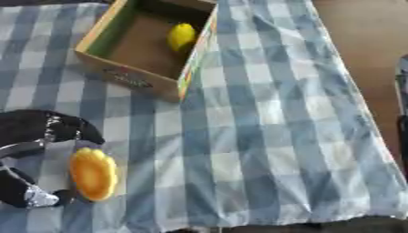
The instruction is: Pick up objects on the table and place them in the box.
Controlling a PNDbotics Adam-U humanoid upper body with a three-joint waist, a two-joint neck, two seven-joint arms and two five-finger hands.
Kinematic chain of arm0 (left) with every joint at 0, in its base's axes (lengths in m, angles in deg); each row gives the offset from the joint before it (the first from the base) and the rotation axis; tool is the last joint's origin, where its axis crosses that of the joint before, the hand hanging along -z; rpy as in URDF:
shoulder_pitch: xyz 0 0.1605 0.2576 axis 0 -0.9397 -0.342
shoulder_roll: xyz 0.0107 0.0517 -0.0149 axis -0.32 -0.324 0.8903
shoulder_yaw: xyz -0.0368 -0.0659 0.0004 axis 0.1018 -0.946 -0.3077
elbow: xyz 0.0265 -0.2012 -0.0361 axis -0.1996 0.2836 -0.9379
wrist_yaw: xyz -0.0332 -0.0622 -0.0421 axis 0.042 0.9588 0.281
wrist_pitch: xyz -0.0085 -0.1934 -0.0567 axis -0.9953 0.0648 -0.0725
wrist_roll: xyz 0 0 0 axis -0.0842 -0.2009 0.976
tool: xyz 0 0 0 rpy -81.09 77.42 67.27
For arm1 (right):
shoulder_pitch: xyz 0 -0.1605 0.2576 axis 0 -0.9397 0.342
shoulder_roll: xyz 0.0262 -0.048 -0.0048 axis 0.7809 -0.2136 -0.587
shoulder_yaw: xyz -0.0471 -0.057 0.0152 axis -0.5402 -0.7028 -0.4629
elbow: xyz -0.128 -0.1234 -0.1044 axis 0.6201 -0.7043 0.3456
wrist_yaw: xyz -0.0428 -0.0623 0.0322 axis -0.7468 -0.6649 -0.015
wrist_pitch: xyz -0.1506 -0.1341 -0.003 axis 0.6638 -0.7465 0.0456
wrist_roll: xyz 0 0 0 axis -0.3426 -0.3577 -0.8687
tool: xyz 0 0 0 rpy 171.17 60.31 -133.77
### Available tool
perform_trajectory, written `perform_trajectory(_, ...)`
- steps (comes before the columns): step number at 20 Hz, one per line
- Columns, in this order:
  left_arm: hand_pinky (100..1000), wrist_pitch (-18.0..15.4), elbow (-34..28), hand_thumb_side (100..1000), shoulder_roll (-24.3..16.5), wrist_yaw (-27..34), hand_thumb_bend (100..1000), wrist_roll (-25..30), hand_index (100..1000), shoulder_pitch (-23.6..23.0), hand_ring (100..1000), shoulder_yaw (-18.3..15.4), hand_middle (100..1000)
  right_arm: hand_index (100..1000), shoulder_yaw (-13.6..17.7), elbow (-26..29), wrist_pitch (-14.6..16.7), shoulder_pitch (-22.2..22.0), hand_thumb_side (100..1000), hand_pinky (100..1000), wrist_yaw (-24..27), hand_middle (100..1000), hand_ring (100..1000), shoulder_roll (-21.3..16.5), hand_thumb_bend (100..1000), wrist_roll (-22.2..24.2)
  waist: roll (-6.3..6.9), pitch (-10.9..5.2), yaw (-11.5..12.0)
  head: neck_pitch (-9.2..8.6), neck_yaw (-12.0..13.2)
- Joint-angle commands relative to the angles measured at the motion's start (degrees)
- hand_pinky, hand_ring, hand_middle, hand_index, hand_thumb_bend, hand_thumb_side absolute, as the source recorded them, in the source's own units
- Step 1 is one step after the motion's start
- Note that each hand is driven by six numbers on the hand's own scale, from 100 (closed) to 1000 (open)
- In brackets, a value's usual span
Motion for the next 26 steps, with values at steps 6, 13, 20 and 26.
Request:
perform_trajectory(6,840,2.3,-0.9,278,0.5,-4.6,482,0.5,917,0.3,846,-0.3,833,728,0.3,1.2,0.0,0.4,646,736,0.4,705,854,-0.6,100,0.1,-0.19,-0.61,-0.1,-0.01,0.1)
perform_trajectory(13,828,4.5,-0.9,258,1.4,-5.1,459,2.1,859,0.2,821,-0.1,801,728,0.4,1.2,0.0,0.2,648,735,0.5,704,854,-0.4,100,0.1,-0.24,-0.43,-0.2,-0.22,0.1)
perform_trajectory(20,798,4.8,-0.9,197,1.9,-4.5,398,2.7,766,0.3,777,0.0,748,728,0.5,1.2,-0.1,0.1,647,735,0.5,704,855,-0.3,100,0.0,-0.24,-0.38,-0.3,-0.33,0.0)
perform_trajectory(26,798,5.4,-0.9,133,2.0,-6.9,400,5.5,777,0.1,780,0.4,749,728,0.4,1.2,-0.1,0.1,647,735,0.6,704,855,-0.2,100,0.1,-0.34,-0.33,-0.3,-0.45,0.1)
